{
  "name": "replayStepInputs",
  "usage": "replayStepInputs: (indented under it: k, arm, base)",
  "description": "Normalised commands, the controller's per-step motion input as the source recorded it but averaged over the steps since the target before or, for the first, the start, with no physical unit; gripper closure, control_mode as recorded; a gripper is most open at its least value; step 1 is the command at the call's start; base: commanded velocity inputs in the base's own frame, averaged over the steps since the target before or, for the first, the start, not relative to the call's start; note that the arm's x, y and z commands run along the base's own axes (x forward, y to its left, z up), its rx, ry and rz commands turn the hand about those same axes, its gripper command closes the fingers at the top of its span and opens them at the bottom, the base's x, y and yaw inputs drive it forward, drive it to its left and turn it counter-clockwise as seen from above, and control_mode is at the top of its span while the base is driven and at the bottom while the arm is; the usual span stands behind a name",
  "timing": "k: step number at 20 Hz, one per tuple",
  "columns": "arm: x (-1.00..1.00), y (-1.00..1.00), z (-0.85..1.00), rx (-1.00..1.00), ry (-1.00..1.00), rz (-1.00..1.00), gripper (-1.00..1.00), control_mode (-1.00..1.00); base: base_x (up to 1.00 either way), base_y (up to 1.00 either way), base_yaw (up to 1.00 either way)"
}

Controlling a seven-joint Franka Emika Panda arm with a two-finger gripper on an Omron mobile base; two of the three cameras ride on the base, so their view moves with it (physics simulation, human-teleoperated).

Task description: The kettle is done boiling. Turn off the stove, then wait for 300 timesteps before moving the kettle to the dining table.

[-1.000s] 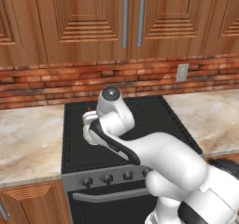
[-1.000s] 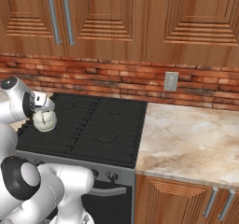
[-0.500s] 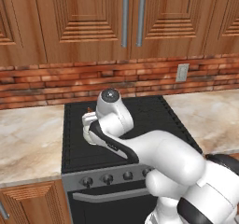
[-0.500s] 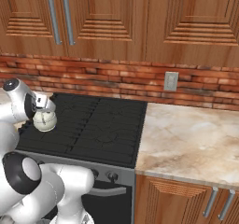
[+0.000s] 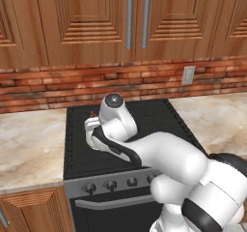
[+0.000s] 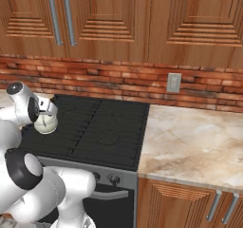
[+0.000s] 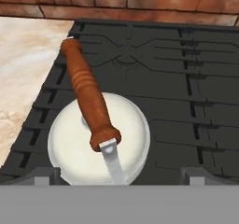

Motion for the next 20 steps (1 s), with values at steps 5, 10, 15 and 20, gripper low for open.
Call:
replayStepInputs:
  k: [5,10,15,20]
  arm:
    - [0.18,0.14,-0.13,0.01,0.01,0.0,-1.0,-1.0]
    - [0.17,0.11,-0.1,0.01,0.02,0.0,-1.0,-1.0]
    - [0.13,0.04,-0.09,0.02,0.02,0.0,-1.0,-1.0]
    - [0.03,0.01,-0.06,0.01,0.03,0.0,1.0,-1.0]
  base:
    - [0.0,0.0,0.0]
    - [0.0,0.0,0.0]
    - [0.0,0.0,0.0]
    - [0.0,0.0,0.0]
